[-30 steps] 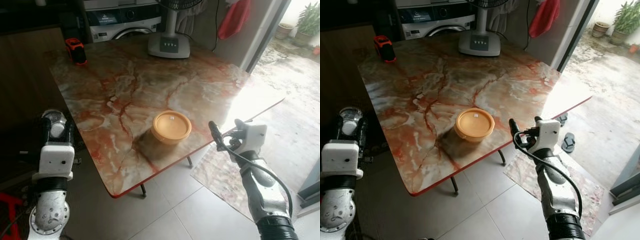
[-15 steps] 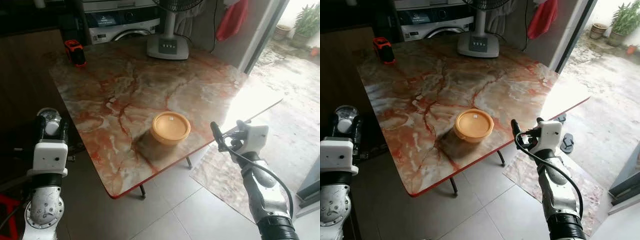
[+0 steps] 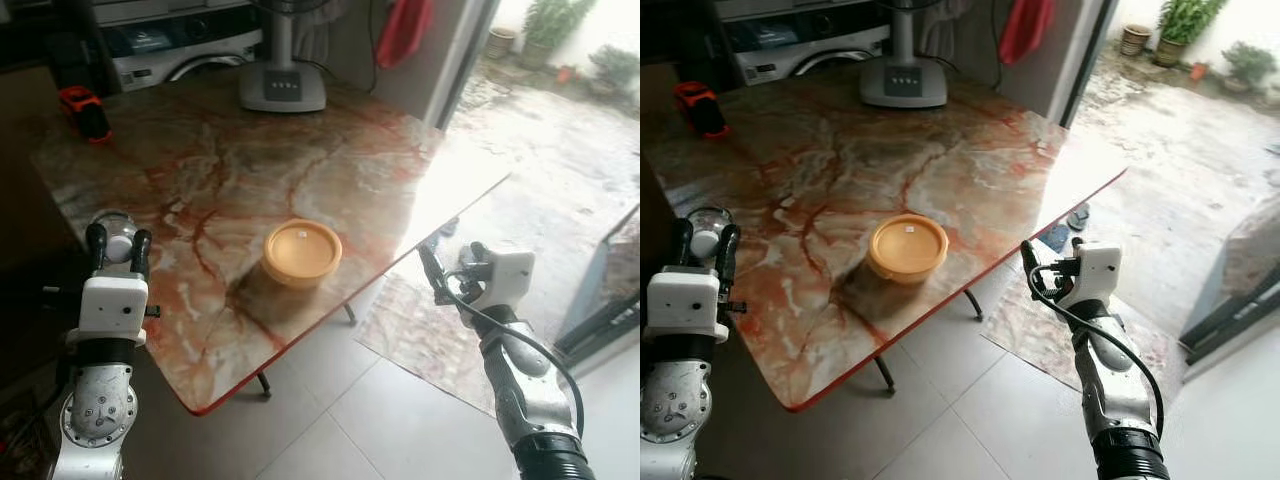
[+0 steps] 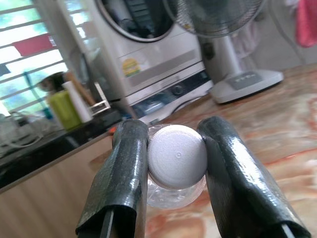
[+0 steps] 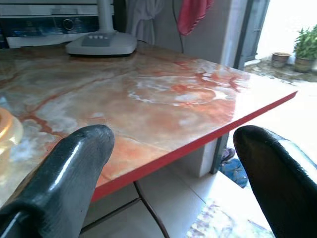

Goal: Restocking fridge

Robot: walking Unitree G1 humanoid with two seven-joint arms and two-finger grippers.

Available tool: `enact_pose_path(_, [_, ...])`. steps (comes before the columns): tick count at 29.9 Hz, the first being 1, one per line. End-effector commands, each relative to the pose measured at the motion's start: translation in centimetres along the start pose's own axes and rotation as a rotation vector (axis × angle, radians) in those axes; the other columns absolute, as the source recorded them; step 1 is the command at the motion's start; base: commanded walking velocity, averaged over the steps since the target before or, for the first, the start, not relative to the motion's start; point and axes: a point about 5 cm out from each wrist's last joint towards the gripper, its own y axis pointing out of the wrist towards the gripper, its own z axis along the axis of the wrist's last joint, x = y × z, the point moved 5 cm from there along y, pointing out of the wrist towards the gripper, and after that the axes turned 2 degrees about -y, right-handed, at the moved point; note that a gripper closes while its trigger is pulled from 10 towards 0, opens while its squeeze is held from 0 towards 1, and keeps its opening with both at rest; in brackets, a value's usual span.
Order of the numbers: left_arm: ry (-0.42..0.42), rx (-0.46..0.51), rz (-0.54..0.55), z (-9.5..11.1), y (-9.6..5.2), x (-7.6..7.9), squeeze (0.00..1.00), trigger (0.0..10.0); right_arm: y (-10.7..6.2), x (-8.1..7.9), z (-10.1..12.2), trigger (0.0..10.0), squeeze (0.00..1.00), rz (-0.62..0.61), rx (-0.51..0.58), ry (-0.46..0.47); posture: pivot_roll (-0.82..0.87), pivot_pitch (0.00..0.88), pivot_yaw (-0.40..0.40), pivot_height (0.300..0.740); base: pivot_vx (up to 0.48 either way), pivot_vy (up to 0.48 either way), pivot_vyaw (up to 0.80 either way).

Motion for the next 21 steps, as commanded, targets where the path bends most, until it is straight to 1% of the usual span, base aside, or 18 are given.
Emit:
enact_pose_path(1, [-0.014,0.045,-0.008,1.2,0.34,0.26,0.0,10.0,-0.31,0.34,-0.52,10.0,0.0,-0.013,-0.018,0.004,0.1,0.044,-0.075,0.74,0.0,0.0,-0.74])
enact_pose_path(6, [0.023,0.043,-0.019,1.31,0.62,0.49,0.0,10.0,-0.3,0.27,-0.62,10.0,0.0,-0.009,-0.021,0.002,0.1,0.044,-0.076,0.74,0.0,0.0,-0.74])
enact_pose_path(11, [0.026,0.044,0.002,1.33,0.89,0.05,0.0,10.0,-0.26,0.18,-0.65,10.0,0.0,-0.006,-0.022,0.0,0.1,0.042,-0.074,0.74,0.0,-0.468,-0.74])
enact_pose_path(13, [0.012,0.051,0.0,1.52,0.89,0.12,0.0,10.0,-0.29,0.18,-0.68,10.0,0.0,-0.006,-0.022,0.0,0.1,0.042,-0.074,0.74,0.0,0.0,-0.74])
enact_pose_path(14, [0.012,0.051,0.0,1.52,0.89,0.12,0.0,10.0,-0.29,0.18,-0.68,10.0,0.0,-0.006,-0.022,0.0,0.1,0.042,-0.074,0.74,0.0,0.0,-0.74])
enact_pose_path(16, [0.014,0.055,-0.016,1.7,0.86,0.61,0.0,10.0,-0.31,0.14,-0.72,10.0,0.0,-0.003,-0.024,-0.002,0.1,0.046,-0.078,0.74,0.0,0.0,-0.74])
enact_pose_path(21, [0.011,0.06,-0.018,1.86,0.84,0.79,0.0,10.0,-0.32,0.14,-0.76,10.0,0.0,-0.002,-0.026,-0.005,0.1,0.045,-0.08,0.74,0.0,0.0,-0.74])
